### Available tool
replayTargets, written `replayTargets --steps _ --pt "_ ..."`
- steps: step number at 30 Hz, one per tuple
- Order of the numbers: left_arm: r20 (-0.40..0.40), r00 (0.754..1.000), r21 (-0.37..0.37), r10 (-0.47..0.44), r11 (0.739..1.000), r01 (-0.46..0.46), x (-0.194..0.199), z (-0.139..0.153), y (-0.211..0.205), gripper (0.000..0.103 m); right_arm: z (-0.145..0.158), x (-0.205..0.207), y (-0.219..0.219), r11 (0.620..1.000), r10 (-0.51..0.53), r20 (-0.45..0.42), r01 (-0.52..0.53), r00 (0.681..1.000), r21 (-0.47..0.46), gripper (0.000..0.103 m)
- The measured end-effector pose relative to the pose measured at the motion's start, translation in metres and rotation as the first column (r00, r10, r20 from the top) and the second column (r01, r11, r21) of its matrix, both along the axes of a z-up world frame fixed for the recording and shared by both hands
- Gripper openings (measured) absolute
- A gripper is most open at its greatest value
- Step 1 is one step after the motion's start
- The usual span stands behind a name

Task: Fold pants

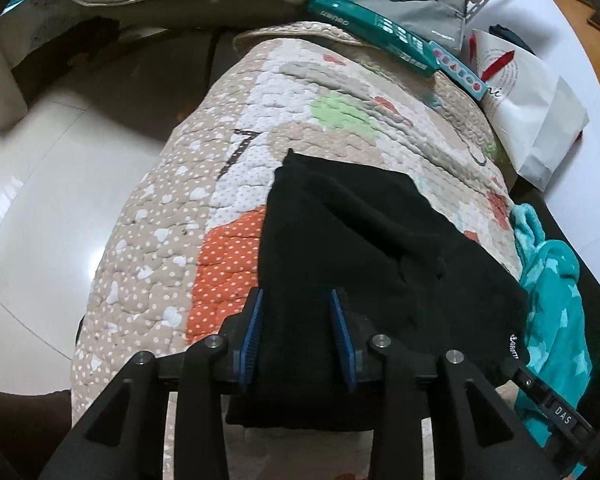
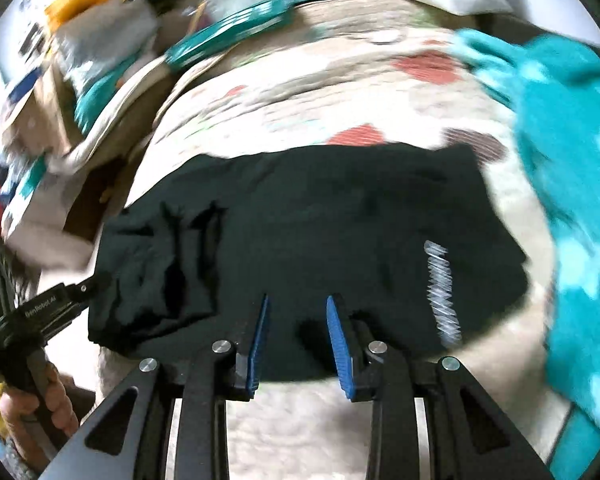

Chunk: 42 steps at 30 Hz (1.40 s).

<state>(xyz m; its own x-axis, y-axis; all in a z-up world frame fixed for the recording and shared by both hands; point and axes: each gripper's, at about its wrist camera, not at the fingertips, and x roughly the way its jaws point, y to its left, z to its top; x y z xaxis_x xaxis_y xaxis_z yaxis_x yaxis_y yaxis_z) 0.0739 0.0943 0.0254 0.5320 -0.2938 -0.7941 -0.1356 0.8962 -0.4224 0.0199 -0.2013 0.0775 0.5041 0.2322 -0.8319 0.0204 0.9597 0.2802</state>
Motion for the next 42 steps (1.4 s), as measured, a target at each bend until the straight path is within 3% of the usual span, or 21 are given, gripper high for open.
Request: replayTargets --steps 4,6,8,10,14,19,21,27,29,31,32,33,34,35,36,38,42 --pt "0.002 0.998 -0.029 -0.061 0.998 0.061 0.006 0.014 -0.012 0.037 -0.013 -0.015 -0.033 0.982 -0.147 -0.051 0.152 0.988 0.11 0.037" --pt "0.029 0.992 -0.028 -0.12 0.992 0.121 0.015 0.033 -0.028 0.044 -0.022 -0.022 -0.048 0.965 -0.198 -0.079 0.209 0.977 0.157 0.038" --pt "0.059 0.979 0.002 -0.196 0.981 0.196 0.026 0.051 -0.051 0.048 -0.027 -0.025 -0.06 0.945 -0.252 -0.088 0.265 0.964 0.194 0.038" --pt "0.065 0.95 0.034 -0.307 0.952 0.305 0.043 0.066 -0.084 0.048 -0.026 -0.026 -0.067 0.932 -0.283 -0.08 0.294 0.956 0.213 0.038" --pt "0.013 0.852 0.035 -0.523 0.852 0.522 0.083 0.074 -0.163 0.049 -0.031 -0.023 -0.077 0.914 -0.323 -0.055 0.327 0.945 0.238 0.043" --pt "-0.018 0.764 0.1 -0.645 0.759 0.644 0.109 0.073 -0.242 0.049 -0.036 -0.022 -0.075 0.913 -0.331 -0.04 0.33 0.943 0.24 0.048" --pt "-0.053 0.707 0.087 -0.705 0.702 0.707 0.121 0.064 -0.279 0.05 -0.037 -0.019 -0.075 0.911 -0.335 -0.03 0.331 0.942 0.246 0.05" --pt "-0.207 0.598 0.083 -0.775 0.595 0.8 0.142 0.014 -0.349 0.051 -0.037 -0.012 -0.073 0.914 -0.33 0.005 0.318 0.944 0.251 0.05" --pt "-0.234 0.575 0.121 -0.784 0.563 0.817 0.143 0.005 -0.363 0.059 -0.036 -0.009 -0.072 0.921 -0.321 0.02 0.307 0.947 0.241 0.05" --pt "-0.253 0.553 0.165 -0.794 0.527 0.833 0.14 0.001 -0.372 0.061 -0.035 -0.006 -0.071 0.928 -0.312 0.033 0.297 0.95 0.223 0.05" --pt "-0.261 0.538 0.191 -0.801 0.503 0.843 0.138 0.001 -0.376 0.058 -0.036 -0.005 -0.071 0.929 -0.309 0.033 0.294 0.951 0.224 0.05" --pt "-0.26 0.531 0.238 -0.807 0.479 0.845 0.134 0.002 -0.378 0.042 -0.036 -0.003 -0.071 0.929 -0.306 0.029 0.292 0.952 0.225 0.045" --pt "-0.259 0.53 0.276 -0.808 0.464 0.842 0.13 0.004 -0.377 0.034 -0.037 -0.002 -0.072 0.93 -0.303 0.024 0.29 0.953 0.226 0.041" --pt "-0.249 0.525 0.293 -0.814 0.453 0.842 0.127 0.006 -0.373 0.028 -0.037 -0.001 -0.073 0.931 -0.302 0.017 0.291 0.953 0.221 0.029" --pt "-0.232 0.528 0.283 -0.817 0.462 0.84 0.126 0.01 -0.367 0.023 -0.036 0.0 -0.074 0.93 -0.303 0.016 0.292 0.953 0.224 0.02" --pt "-0.203 0.55 0.25 -0.81 0.5 0.829 0.127 0.019 -0.354 0.019 -0.032 0.001 -0.075 0.929 -0.287 0.018 0.274 0.958 0.25 0.016" --pt "-0.097 0.611 0.188 -0.786 0.588 0.787 0.122 0.056 -0.31 0.017 0.0 -0.001 -0.045 0.98 -0.166 0.145 0.147 0.975 0.132 0.013"
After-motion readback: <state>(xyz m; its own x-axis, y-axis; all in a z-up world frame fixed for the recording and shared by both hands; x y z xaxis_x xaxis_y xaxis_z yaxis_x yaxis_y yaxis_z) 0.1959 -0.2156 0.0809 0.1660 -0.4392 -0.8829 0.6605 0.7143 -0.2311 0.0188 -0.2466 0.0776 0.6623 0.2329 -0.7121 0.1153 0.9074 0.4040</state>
